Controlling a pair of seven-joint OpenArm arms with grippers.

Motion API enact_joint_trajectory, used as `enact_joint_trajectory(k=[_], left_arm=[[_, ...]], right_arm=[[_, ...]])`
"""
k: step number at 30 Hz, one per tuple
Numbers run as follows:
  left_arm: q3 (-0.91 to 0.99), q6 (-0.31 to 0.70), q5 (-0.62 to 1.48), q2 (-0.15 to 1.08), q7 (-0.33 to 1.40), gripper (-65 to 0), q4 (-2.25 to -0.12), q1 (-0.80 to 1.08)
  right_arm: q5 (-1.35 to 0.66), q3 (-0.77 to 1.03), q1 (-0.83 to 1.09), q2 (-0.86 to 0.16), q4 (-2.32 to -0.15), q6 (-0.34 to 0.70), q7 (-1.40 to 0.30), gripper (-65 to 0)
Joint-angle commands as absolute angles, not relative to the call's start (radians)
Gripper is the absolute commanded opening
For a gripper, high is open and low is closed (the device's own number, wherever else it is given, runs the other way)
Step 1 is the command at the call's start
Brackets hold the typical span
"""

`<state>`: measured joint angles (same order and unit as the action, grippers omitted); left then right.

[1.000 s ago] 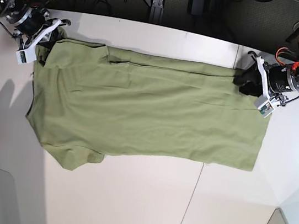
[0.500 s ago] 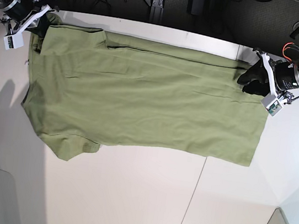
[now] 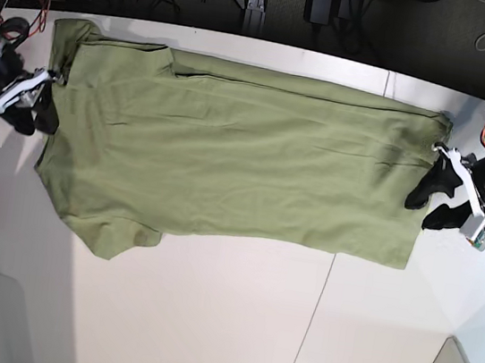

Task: Layout the t-shirt on the table in an organized manner, then fold the t-shirt properly
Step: 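Lay the folded edge down with both grippers along the shirt's middle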

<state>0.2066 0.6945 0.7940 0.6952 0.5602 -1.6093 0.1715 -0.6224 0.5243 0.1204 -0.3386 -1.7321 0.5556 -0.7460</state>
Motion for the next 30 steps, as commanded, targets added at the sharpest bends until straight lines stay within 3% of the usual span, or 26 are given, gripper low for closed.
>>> enact_joint_trajectory(k=[1,7,12,17,28,30], left_arm=[[0.205,0.698,0.809,0.714,0.538,-30.3,-1.570,0.120],[0.055,0.698,0.811,0.690,0.537,-30.3,-1.209,-0.170],[-0.064,0.698,0.740,0.647,0.489,-30.3,-0.896,-0.385],[-0.078,0.698,0.707,0.593,0.463,-30.3,-0.660,-0.537],[-0.079,0.673,0.590,0.532,0.430,-30.4,-0.614,-0.564],[-0.078,0.673,0.585,0.535,0.421,-33.4,-0.614,-0.565]], right_arm=[[-0.624,0.532,0.076,-0.354,-1.715,0.551,-0.722,-38.3],[-0.546,0.530,-0.191,-0.355,-1.398,0.549,-0.660,-38.1],[-0.454,0.529,-0.394,-0.355,-1.093,0.549,-0.620,-29.0],[-0.417,0.512,-0.512,-0.355,-0.871,0.550,-0.617,-28.8],[-0.411,0.311,-0.498,-0.354,-0.823,0.551,-0.629,-29.1],[-0.410,0.277,-0.498,-0.354,-0.826,0.555,-0.635,-35.4]])
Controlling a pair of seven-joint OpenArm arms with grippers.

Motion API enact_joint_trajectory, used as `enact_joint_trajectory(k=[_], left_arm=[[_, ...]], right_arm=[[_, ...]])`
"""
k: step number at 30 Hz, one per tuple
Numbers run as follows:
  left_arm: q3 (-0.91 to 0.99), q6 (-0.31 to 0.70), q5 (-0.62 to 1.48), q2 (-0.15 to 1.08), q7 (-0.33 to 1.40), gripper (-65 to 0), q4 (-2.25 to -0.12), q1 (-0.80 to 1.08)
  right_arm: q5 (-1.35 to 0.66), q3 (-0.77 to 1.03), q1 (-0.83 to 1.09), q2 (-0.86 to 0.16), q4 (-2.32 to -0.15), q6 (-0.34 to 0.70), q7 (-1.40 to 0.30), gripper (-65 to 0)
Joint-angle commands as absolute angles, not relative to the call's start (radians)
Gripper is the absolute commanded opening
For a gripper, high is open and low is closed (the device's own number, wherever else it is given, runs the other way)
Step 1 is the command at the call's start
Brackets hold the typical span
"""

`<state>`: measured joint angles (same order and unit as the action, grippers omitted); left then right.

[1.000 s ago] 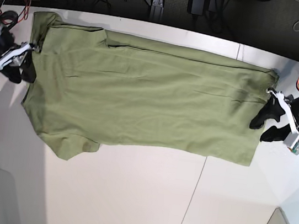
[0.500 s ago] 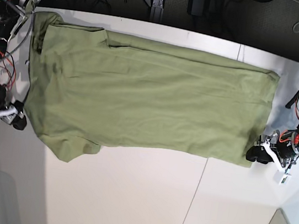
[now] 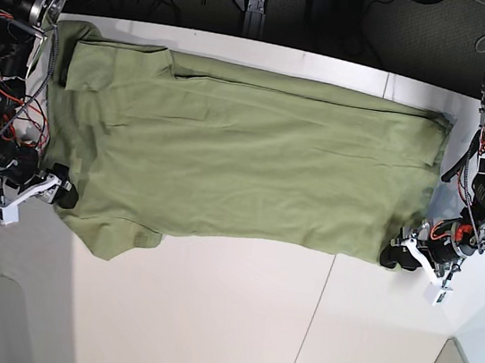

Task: Layout the t-shirt on the table in an organized manner, then fold the t-shirt properly
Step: 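Lay the folded edge down with both grippers along the shirt's middle, then release the shirt and grasp the hem end with the left gripper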

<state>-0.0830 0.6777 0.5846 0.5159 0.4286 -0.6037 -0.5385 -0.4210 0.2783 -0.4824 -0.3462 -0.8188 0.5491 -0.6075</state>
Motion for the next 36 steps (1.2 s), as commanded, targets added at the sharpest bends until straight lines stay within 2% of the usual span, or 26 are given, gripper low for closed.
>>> enact_joint_trajectory(k=[1,3,4,5,7,11,19,26,33,34,35,36], left_arm=[[-0.078,0.673,0.586,0.537,0.422,-38.6,-0.614,-0.565],[-0.078,0.698,0.586,0.545,0.423,-53.3,-0.614,-0.565],[-0.078,0.698,0.587,0.550,0.423,-59.9,-0.614,-0.565],[-0.078,0.698,0.588,0.558,0.424,-64.8,-0.617,-0.565],[-0.078,0.698,0.617,0.579,0.453,-65.0,-0.634,-0.565],[-0.080,0.698,0.743,0.626,0.669,-65.0,-0.732,-0.557],[-0.080,0.698,0.974,0.773,0.867,-65.0,-1.005,-0.383],[-0.080,0.698,1.071,0.880,0.892,-65.0,-1.142,-0.210],[-0.080,0.698,1.110,0.892,0.928,-65.0,-1.164,-0.119],[-0.080,0.698,1.110,0.891,0.928,-64.6,-1.164,-0.110],[-0.080,0.698,1.109,0.888,0.928,-59.5,-1.164,-0.101],[-0.080,0.698,1.106,0.885,0.928,-52.6,-1.164,-0.094]], right_arm=[[-0.411,0.265,-0.498,-0.354,-0.830,0.555,-0.643,-41.9],[-0.411,0.249,-0.498,-0.354,-0.842,0.555,-0.665,-58.7],[-0.411,0.247,-0.498,-0.354,-0.850,0.555,-0.675,-65.0],[-0.411,0.248,-0.498,-0.355,-0.863,0.555,-0.685,-65.0],[-0.411,0.249,-0.498,-0.355,-0.900,0.555,-0.710,-65.0],[-0.435,0.249,-0.471,-0.366,-1.028,0.555,-0.788,-65.0],[-0.580,0.249,-0.251,-0.475,-1.344,0.556,-0.850,-65.0],[-0.626,0.250,-0.064,-0.559,-1.481,0.556,-0.853,-65.0],[-0.640,0.276,0.052,-0.567,-1.539,0.558,-0.849,-65.0],[-0.640,0.276,0.064,-0.567,-1.539,0.558,-0.850,-65.0],[-0.640,0.276,0.073,-0.567,-1.539,0.557,-0.850,-65.0],[-0.639,0.276,0.082,-0.567,-1.539,0.557,-0.850,-60.7]])
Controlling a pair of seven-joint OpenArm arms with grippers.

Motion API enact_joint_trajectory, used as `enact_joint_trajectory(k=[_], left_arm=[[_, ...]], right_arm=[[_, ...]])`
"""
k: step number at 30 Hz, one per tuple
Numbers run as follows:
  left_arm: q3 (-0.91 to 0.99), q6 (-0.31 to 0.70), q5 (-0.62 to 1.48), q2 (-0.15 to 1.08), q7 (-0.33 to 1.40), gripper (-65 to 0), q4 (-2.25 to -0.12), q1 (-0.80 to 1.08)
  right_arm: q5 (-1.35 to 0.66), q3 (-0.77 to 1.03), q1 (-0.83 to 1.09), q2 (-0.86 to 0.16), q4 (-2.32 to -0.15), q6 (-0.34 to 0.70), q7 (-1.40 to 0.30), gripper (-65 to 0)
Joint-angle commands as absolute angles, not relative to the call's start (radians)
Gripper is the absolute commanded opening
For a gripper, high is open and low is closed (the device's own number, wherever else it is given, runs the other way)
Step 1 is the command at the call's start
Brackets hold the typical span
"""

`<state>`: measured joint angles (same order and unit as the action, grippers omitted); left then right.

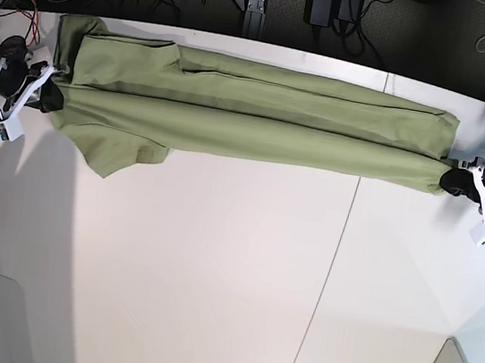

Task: Layout the t-shirt on the table in an organized manner, then fold the t-shirt properly
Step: 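Release the shirt and grasp the hem end with the left gripper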

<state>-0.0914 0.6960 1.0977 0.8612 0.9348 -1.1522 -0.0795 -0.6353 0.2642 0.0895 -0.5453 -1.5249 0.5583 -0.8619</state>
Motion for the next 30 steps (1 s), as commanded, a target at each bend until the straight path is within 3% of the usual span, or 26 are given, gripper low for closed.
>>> enact_joint_trajectory(k=[1,3,4,10,14,18,30], left_arm=[[-0.080,0.698,1.106,0.881,0.928,-45.1,-1.164,-0.091],[-0.080,0.698,1.106,0.877,0.923,-33.7,-1.164,-0.091],[-0.080,0.698,1.106,0.878,0.916,-32.7,-1.164,-0.092],[0.032,0.698,1.132,0.881,0.927,-32.7,-1.164,-0.097],[0.123,0.698,1.235,0.881,1.031,-32.7,-1.164,-0.079],[0.131,0.698,1.245,0.875,0.990,-32.6,-1.160,-0.012],[0.242,0.698,1.249,0.703,1.002,-31.8,-1.112,0.062]], right_arm=[[-0.639,0.276,0.087,-0.567,-1.539,0.557,-0.853,-50.7],[-0.640,0.276,0.092,-0.567,-1.539,0.557,-0.847,-35.1],[-0.640,0.277,0.092,-0.567,-1.539,0.556,-0.842,-32.2],[-0.694,0.331,0.092,-0.567,-1.571,0.553,-0.835,-32.0],[-0.714,0.388,0.092,-0.567,-1.614,0.553,-0.852,-32.1],[-0.719,0.420,0.092,-0.567,-1.634,0.553,-0.861,-32.1],[-0.723,0.421,0.109,-0.562,-1.634,0.554,-0.873,-32.1]])
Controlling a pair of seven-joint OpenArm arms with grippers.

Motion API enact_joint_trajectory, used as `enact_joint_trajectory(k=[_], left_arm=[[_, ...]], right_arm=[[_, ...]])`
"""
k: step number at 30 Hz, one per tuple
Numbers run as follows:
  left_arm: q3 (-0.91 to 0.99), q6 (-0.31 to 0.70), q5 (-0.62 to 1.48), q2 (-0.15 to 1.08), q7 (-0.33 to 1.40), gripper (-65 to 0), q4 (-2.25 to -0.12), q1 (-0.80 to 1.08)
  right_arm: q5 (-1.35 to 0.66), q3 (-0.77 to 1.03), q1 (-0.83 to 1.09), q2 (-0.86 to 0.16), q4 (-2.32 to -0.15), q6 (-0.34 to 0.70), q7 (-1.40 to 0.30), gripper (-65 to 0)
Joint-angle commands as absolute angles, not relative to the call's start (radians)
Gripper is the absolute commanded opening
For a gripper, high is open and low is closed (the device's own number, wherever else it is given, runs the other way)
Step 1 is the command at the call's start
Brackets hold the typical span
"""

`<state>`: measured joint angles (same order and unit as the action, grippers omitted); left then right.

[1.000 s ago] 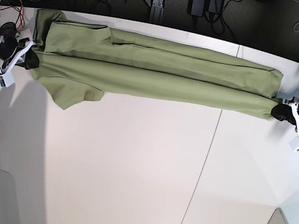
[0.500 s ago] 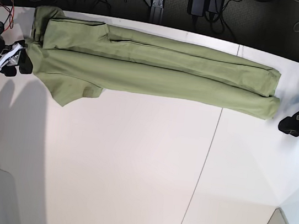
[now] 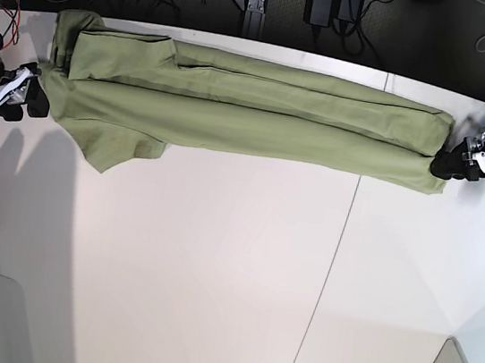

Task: Layout the t-shirt on the table in an organized manner, then fold the t-shirt properly
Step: 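Release the shirt and grasp the hem end with the left gripper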

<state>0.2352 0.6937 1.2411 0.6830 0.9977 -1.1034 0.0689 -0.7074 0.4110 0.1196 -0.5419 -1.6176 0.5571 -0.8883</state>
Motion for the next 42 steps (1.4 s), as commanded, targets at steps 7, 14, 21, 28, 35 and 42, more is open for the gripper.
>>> enact_joint_trajectory(k=[7,14,21,28,35,42], left_arm=[[0.242,0.698,1.268,0.682,1.003,-31.9,-1.114,0.133],[0.242,0.698,1.230,0.682,1.014,-31.9,-1.218,0.194],[0.242,0.698,1.090,0.678,0.909,-63.7,-1.309,0.241],[0.242,0.698,0.896,0.674,0.787,-65.0,-1.309,0.202],[0.242,0.698,0.832,0.719,0.889,-65.0,-1.331,0.073],[0.242,0.698,0.923,0.779,0.974,-65.0,-1.736,0.101]], right_arm=[[-0.722,0.421,0.114,-0.562,-1.634,0.554,-0.873,-32.1],[-0.722,0.421,0.114,-0.562,-1.634,0.553,-0.871,-32.1],[-0.723,0.422,0.113,-0.562,-1.634,0.553,-0.868,-32.1],[-0.723,0.422,0.114,-0.562,-1.634,0.553,-0.868,-32.1],[-0.723,0.421,0.114,-0.562,-1.634,0.553,-0.868,-32.1],[-0.723,0.421,0.114,-0.554,-1.634,0.553,-0.864,-32.1]])
